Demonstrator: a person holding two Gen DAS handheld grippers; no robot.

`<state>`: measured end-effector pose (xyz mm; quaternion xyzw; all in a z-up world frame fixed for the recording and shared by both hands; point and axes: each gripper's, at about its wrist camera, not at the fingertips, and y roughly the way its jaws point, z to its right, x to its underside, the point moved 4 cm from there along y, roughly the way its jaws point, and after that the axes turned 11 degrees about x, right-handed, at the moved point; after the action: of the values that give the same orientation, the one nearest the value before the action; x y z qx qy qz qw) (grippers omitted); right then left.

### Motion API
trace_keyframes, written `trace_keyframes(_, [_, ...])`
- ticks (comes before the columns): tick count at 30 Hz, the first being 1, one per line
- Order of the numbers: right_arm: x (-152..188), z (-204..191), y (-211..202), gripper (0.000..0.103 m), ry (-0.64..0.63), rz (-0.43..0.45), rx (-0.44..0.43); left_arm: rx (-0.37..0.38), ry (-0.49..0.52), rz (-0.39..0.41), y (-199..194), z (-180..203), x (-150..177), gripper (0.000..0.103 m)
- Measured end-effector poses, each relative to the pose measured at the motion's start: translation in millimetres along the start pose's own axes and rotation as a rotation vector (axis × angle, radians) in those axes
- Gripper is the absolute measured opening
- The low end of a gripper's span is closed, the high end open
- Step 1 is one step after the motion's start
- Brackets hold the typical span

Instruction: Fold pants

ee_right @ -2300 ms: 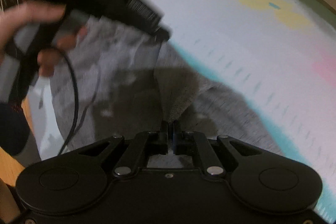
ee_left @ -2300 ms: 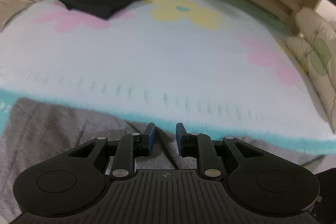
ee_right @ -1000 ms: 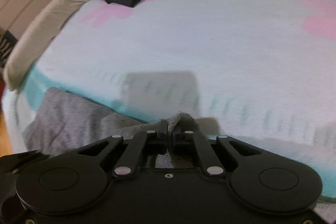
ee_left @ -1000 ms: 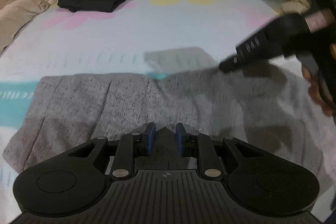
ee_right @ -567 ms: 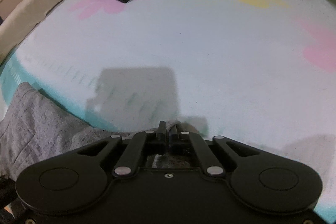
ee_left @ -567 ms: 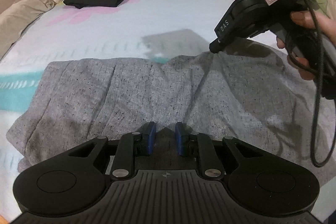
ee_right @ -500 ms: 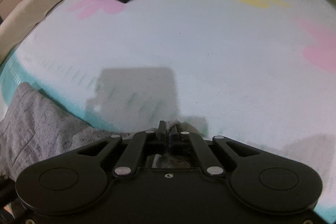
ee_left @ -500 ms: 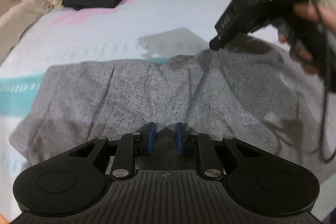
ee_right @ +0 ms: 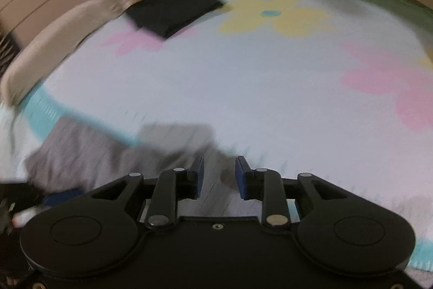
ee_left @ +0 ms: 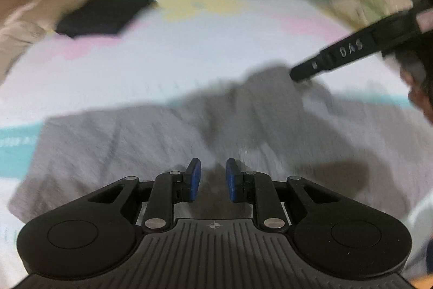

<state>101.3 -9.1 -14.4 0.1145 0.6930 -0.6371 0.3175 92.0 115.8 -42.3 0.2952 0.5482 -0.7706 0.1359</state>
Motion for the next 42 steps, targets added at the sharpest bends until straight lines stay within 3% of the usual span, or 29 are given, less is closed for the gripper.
trace_keyframes(1, [6, -4, 1, 0.038, -0.026, -0.011, -0.007, 0.003, -0.015, -0.084, 10, -2, 8, 0.02])
trace_keyframes(4, [24, -11, 17, 0.037, -0.083, -0.072, 0.011, 0.0, 0.009, -0.104, 10, 0, 15, 0.02])
trace_keyframes(6, [29, -6, 38, 0.026, -0.089, -0.117, 0.088, 0.002, 0.036, -0.132, 6, 3, 18, 0.02])
trace_keyframes(8, [31, 10, 58, 0.026, -0.032, -0.161, 0.174, 0.015, 0.02, -0.146, 2, 0, 18, 0.02])
trace_keyframes(10, [26, 25, 60, 0.026, 0.051, -0.159, 0.128, 0.031, -0.005, -0.138, -1, -4, 11, 0.02])
trace_keyframes(12, [20, 32, 54, 0.027, 0.07, -0.146, 0.19, 0.011, -0.049, -0.09, -5, -12, 1, 0.02])
trace_keyframes(15, [16, 39, 33, 0.034, 0.052, -0.101, 0.211, -0.022, -0.047, -0.02, -12, -8, -10, 0.02])
trace_keyframes(17, [17, 50, 19, 0.046, 0.097, -0.098, 0.2, -0.026, -0.021, 0.025, -13, 2, -22, 0.02])
trace_keyframes(19, [21, 66, 5, 0.059, 0.154, -0.103, 0.196, 0.005, 0.005, 0.035, -8, 18, -32, 0.02])
trace_keyframes(21, [28, 83, -4, 0.062, 0.202, -0.11, 0.218, 0.045, 0.026, 0.025, 0, 34, -37, 0.02])
trace_keyframes(28, [83, 172, -38, 0.062, 0.361, -0.186, 0.39, 0.189, 0.124, -0.049, 42, 96, -40, 0.02])
trace_keyframes(36, [167, 300, -86, 0.062, 0.619, -0.277, 0.569, 0.285, 0.211, -0.166, 73, 148, -25, 0.02])
trace_keyframes(37, [180, 315, -93, 0.062, 0.677, -0.286, 0.581, 0.287, 0.218, -0.195, 81, 152, -22, 0.02])
trace_keyframes(42, [245, 378, -127, 0.061, 0.903, -0.297, 0.623, 0.254, 0.251, -0.17, 88, 161, -21, 0.02])
